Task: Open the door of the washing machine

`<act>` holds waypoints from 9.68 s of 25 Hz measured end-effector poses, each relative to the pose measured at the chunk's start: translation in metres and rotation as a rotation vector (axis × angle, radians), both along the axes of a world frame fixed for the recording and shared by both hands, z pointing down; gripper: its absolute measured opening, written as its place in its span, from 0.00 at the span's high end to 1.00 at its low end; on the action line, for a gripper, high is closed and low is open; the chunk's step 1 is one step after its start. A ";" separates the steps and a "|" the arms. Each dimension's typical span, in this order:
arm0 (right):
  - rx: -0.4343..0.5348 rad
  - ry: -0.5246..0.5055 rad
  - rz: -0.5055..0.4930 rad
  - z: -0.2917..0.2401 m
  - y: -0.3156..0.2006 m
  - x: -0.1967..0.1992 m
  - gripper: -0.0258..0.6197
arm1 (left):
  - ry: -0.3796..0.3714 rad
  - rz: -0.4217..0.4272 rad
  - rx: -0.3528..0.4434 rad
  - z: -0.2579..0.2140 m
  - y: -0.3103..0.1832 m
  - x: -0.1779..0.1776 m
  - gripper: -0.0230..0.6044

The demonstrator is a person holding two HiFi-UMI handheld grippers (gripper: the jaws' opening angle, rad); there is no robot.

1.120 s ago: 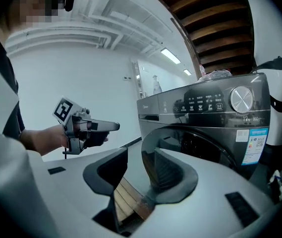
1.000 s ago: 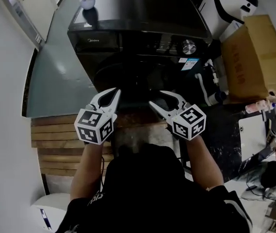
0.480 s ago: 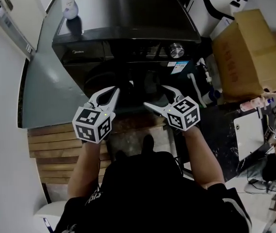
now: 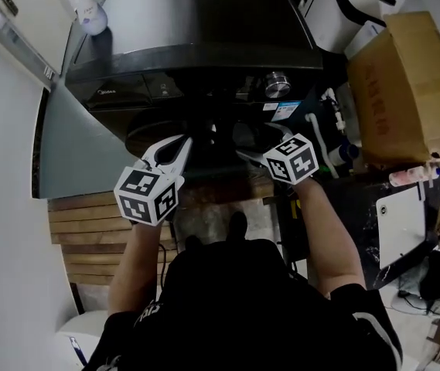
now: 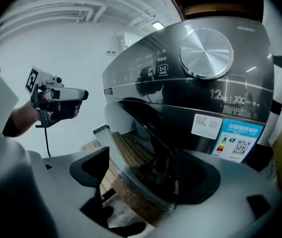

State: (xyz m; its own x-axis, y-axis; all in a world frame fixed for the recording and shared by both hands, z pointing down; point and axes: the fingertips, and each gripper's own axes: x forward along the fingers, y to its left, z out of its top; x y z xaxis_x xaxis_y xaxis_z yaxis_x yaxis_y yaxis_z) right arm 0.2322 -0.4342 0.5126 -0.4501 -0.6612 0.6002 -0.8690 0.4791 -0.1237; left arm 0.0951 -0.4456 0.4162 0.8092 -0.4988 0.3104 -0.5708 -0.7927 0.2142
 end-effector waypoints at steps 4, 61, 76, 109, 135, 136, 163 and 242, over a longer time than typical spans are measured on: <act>-0.028 0.012 -0.038 0.013 -0.009 0.006 0.34 | -0.018 -0.011 -0.015 0.006 -0.005 0.008 0.95; -0.012 0.194 0.028 0.045 0.083 -0.039 0.74 | 0.025 0.013 -0.081 0.024 0.068 -0.093 0.95; -0.013 0.242 0.096 0.044 0.120 -0.070 0.75 | 0.013 -0.014 -0.105 0.036 0.101 -0.094 0.89; 0.096 0.030 -0.294 0.022 0.249 -0.187 0.87 | -0.107 -0.432 -0.092 0.074 0.179 -0.147 0.66; 0.055 -0.034 -0.316 0.033 0.208 -0.207 0.87 | -0.221 -0.693 -0.076 0.078 0.180 -0.275 0.70; 0.054 -0.036 -0.325 0.034 0.207 -0.211 0.87 | -0.224 -0.708 -0.076 0.078 0.179 -0.282 0.70; -0.026 -0.029 -0.349 0.052 0.211 -0.234 0.88 | -0.279 -0.873 0.007 0.076 0.140 -0.396 0.65; 0.545 -0.270 0.074 -0.164 0.064 -0.088 0.97 | 0.076 -0.385 0.194 -0.076 -0.004 -0.146 0.89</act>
State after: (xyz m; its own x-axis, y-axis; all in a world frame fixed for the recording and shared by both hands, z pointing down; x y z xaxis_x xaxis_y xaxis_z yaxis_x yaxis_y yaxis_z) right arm 0.1439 -0.3703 0.3491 -0.4803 -0.8763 0.0374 -0.8744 0.4751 -0.0984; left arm -0.0504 -0.4496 0.3403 0.5700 -0.8117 0.1276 -0.8207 -0.5552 0.1349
